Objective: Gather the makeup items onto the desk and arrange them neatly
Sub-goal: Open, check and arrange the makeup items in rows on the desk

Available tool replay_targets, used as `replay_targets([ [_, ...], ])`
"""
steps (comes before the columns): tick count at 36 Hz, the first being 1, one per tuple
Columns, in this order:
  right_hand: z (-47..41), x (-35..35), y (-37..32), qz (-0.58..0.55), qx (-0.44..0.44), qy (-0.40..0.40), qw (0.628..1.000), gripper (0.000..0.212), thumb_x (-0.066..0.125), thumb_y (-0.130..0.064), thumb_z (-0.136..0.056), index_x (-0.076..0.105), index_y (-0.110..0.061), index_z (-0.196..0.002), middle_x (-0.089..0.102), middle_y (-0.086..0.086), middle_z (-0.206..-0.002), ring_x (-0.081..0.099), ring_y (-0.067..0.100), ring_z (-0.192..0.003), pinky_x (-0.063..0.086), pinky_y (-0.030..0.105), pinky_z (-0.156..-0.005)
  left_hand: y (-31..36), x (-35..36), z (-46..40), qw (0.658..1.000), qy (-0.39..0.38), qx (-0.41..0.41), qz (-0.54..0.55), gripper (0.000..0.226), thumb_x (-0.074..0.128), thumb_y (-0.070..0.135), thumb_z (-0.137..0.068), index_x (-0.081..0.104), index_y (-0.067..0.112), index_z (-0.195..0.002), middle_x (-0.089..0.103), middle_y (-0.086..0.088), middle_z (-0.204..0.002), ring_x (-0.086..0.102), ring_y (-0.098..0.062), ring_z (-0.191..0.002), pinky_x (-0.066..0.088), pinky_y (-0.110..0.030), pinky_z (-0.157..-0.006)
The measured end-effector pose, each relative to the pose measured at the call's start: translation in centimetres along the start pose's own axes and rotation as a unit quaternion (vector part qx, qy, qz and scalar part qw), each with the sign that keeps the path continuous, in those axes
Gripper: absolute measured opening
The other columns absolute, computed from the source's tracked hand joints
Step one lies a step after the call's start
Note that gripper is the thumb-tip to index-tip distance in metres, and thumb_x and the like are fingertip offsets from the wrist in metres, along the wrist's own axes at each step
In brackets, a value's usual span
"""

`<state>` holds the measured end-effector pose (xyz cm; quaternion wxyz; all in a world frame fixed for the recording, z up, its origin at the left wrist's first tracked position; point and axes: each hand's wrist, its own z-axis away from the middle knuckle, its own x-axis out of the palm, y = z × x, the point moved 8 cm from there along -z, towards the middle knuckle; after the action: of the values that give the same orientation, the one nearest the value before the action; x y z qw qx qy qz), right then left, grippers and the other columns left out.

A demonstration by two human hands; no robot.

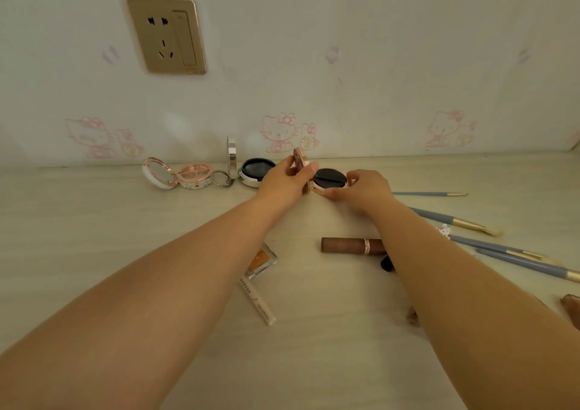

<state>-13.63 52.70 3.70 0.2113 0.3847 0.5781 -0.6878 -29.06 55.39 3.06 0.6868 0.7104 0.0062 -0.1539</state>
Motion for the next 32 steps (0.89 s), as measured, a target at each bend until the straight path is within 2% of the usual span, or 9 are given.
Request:
replay_targets([
  [3, -0.6, 0.0, 0.1, -0.005, 0.004, 0.008, 1.0, 0.047, 0.069, -0.047, -0.075, 0.038, -0.016, -0.06, 0.039, -0.002, -0.065, 0.042, 0.019, -0.07, 0.026, 0.024, -0.049, 0.2, 0.2, -0.3, 0.999, 0.017, 0.007, -0.034, 0.033, 0.054, 0.056, -0.078, 0.064, 0.027, -0.092, 0.068, -0.002, -0.104, 0.063, -0.022, -0.103, 0.047, -0.044, -0.098],
  [8, -1.4, -0.1, 0.2, -0.012, 0.002, 0.01, 1.0, 0.047, 0.07, -0.047, -0.075, 0.038, -0.016, -0.06, 0.039, -0.003, -0.065, 0.042, 0.02, -0.077, 0.027, 0.022, -0.051, 0.4, 0.4, -0.8, 0.997, 0.054, 0.003, -0.05, 0.038, 0.049, 0.047, -0.092, 0.067, 0.014, -0.097, 0.068, -0.007, -0.102, 0.062, -0.025, -0.101, 0.046, -0.045, -0.096],
  [12, -2.1, -0.2, 0.1, 0.005, -0.013, 0.007, 1.0, 0.037, 0.067, -0.045, -0.078, 0.057, -0.011, -0.087, 0.053, 0.002, -0.085, 0.049, 0.02, -0.086, 0.039, 0.028, -0.073, 0.4, 0.4, -1.2, 0.995, 0.078, -0.003, -0.056, 0.035, 0.049, 0.049, -0.091, 0.064, 0.02, -0.078, 0.068, -0.006, -0.093, 0.063, -0.027, -0.097, 0.047, -0.045, -0.094],
  [16, -2.7, -0.2, 0.3, 0.005, -0.008, 0.019, 1.0, 0.043, 0.068, -0.05, -0.076, 0.045, -0.014, -0.066, 0.045, -0.002, -0.066, 0.045, 0.021, -0.077, 0.033, 0.027, -0.065, 0.5, 0.4, -1.3, 0.993, 0.092, 0.007, -0.07, 0.038, 0.048, 0.049, -0.091, 0.059, 0.022, -0.067, 0.068, -0.009, -0.09, 0.065, -0.029, -0.094, 0.048, -0.046, -0.093],
  [22, -2.2, -0.3, -0.1, 0.038, -0.026, 0.024, 0.999, 0.045, 0.062, -0.058, -0.077, 0.05, -0.015, -0.078, 0.055, 0.005, -0.088, 0.05, 0.022, -0.087, 0.038, 0.029, -0.073, 1.2, 0.7, -0.5, 0.991, 0.088, 0.029, -0.1, 0.038, 0.044, 0.043, -0.095, 0.062, 0.012, -0.084, 0.068, -0.011, -0.091, 0.062, -0.028, -0.092, 0.046, -0.037, -0.08],
  [24, -1.5, -0.4, -0.3, 0.037, -0.03, 0.001, 0.999, 0.05, 0.059, -0.052, -0.083, 0.055, -0.011, -0.11, 0.057, 0.009, -0.107, 0.051, 0.026, -0.107, 0.039, 0.033, -0.089, 1.4, 0.9, 0.1, 0.99, 0.08, 0.033, -0.114, 0.031, 0.044, 0.039, -0.096, 0.061, 0.014, -0.088, 0.064, -0.006, -0.087, 0.056, -0.024, -0.085, 0.036, -0.029, -0.07],
  [26, -0.9, -0.5, -0.2, 0.011, -0.017, -0.015, 1.0, 0.064, 0.059, -0.041, -0.087, 0.039, -0.004, -0.136, 0.051, 0.01, -0.129, 0.043, 0.027, -0.125, 0.033, 0.034, -0.103, 1.4, 0.9, 0.8, 0.99, 0.076, 0.028, -0.116, 0.03, 0.046, 0.036, -0.096, 0.061, 0.01, -0.096, 0.061, -0.004, -0.089, 0.05, -0.019, -0.08, 0.033, -0.028, -0.066],
  [30, 0.4, -0.7, 0.1, -0.043, 0.007, -0.049, 0.998, 0.065, 0.059, -0.026, -0.089, 0.03, -0.01, -0.144, 0.045, 0.01, -0.14, 0.041, 0.026, -0.129, 0.033, 0.032, -0.104, 0.6, 0.5, 2.2, 0.992, 0.1, -0.016, -0.07, 0.045, 0.049, 0.035, -0.094, 0.05, 0.007, -0.129, 0.059, -0.005, -0.123, 0.056, -0.023, -0.11, 0.042, -0.035, -0.098],
  [32, 1.7, -1.0, 0.1, -0.077, 0.006, -0.057, 0.995, 0.058, 0.055, -0.027, -0.091, 0.032, -0.012, -0.142, 0.047, 0.01, -0.138, 0.044, 0.026, -0.126, 0.036, 0.031, -0.099, 0.5, 0.0, 3.5, 0.991, 0.135, -0.02, -0.005, 0.043, 0.048, 0.03, -0.093, 0.047, 0.013, -0.133, 0.057, -0.005, -0.125, 0.056, -0.024, -0.114, 0.044, -0.044, -0.1],
])
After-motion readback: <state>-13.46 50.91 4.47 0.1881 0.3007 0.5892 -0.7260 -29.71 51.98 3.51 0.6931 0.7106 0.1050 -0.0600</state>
